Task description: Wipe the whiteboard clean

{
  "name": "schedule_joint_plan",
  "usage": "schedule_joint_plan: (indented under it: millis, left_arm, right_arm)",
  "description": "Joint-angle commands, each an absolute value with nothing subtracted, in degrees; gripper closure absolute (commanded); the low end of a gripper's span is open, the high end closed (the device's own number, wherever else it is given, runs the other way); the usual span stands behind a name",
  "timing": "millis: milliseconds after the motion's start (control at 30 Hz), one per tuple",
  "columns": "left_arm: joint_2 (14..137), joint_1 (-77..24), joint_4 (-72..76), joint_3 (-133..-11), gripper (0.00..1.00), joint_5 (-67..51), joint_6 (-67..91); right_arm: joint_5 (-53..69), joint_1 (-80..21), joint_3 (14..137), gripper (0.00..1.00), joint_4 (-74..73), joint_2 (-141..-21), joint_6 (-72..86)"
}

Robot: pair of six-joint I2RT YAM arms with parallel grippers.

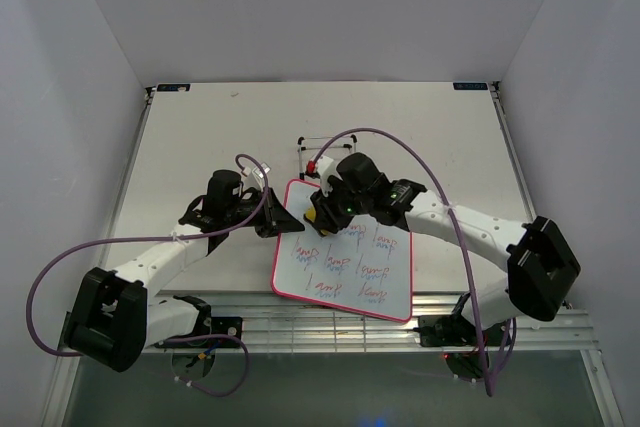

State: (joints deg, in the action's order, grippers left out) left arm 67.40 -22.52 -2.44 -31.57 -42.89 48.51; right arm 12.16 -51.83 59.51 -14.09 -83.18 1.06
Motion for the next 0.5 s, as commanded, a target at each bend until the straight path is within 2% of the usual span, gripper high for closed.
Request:
schedule_joint_plan:
  millis: [0, 267, 467]
  left_arm:
    - [67.0, -23.0, 3.3, -34.4, 1.0, -39.0, 39.5]
    - [66.6, -23.0, 2.6, -34.8, 1.0, -39.3, 38.9]
    - [65.7, -23.0, 1.3, -35.0, 1.0, -38.6, 38.3]
  right_arm:
    - [13.9, -53.4, 63.0, 0.84, -20.0, -87.0, 0.3]
    - [9.0, -53.1, 74.2, 0.84, -18.1, -97.0, 1.1]
    - [10.8, -48.4, 72.4, 0.84, -18.7, -100.6, 3.3]
